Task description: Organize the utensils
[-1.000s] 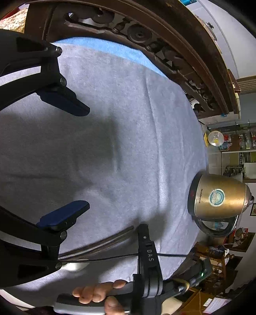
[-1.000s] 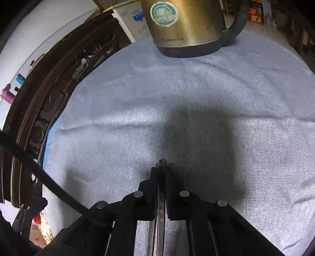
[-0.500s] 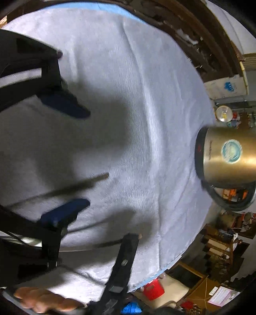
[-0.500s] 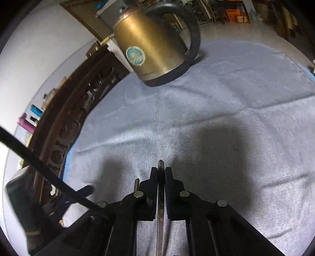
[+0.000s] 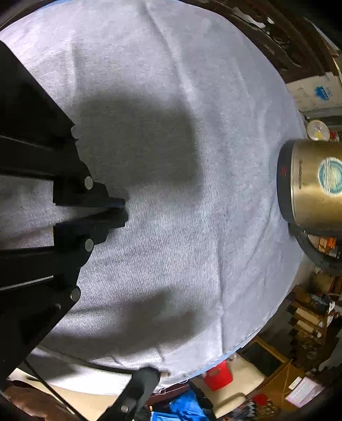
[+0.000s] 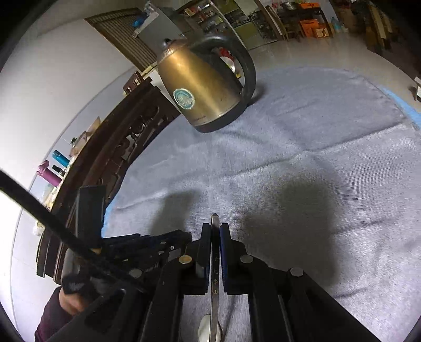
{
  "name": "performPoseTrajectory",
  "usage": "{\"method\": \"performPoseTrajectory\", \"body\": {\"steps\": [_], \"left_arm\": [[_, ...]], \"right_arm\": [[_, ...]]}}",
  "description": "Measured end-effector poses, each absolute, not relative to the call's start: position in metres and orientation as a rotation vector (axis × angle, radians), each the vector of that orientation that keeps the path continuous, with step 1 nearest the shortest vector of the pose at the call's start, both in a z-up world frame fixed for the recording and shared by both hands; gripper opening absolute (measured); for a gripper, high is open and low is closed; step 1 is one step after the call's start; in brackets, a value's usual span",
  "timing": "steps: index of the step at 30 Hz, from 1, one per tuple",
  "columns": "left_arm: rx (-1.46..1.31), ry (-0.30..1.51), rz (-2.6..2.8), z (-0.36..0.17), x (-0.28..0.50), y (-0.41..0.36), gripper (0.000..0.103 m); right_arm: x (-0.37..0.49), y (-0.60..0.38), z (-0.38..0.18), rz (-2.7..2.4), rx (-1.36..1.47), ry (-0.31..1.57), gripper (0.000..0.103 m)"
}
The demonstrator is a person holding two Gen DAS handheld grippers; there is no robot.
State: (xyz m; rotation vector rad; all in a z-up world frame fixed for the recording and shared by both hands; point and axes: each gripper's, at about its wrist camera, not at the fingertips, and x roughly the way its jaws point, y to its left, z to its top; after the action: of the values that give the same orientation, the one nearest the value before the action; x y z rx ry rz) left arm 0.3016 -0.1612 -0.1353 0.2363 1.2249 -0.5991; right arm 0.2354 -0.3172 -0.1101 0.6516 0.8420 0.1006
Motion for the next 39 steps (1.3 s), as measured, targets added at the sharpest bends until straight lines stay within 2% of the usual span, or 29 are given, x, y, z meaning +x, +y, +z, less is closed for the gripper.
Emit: {"method": "performPoseTrajectory", "body": {"steps": [5, 15, 22, 39], "left_arm": [[0.182, 1.106, -0.581, -0.107, 0.289, -0.133, 0.005], [0.106, 0.781, -0.57, -0.003, 0.241, -0.069, 0.005], [0.053, 0.61, -0.531, 0.049, 0.205, -0.032, 0.005], [-0.039, 0.4, -0.514, 0.107, 0.114, 0.013, 0.005]], "right_arm": [[0.215, -0.319, -0.091, 0.091, 0.628, 0.793, 0.007], [0.148, -0.307, -0.039, 0.053, 0.55, 0.614, 0.007], [0.094, -0.285, -0.006, 0.021, 0.467, 0.494, 0.007], [-0.002, -0.249, 0.05, -0.028, 0.355, 0.327, 0.007]]}}
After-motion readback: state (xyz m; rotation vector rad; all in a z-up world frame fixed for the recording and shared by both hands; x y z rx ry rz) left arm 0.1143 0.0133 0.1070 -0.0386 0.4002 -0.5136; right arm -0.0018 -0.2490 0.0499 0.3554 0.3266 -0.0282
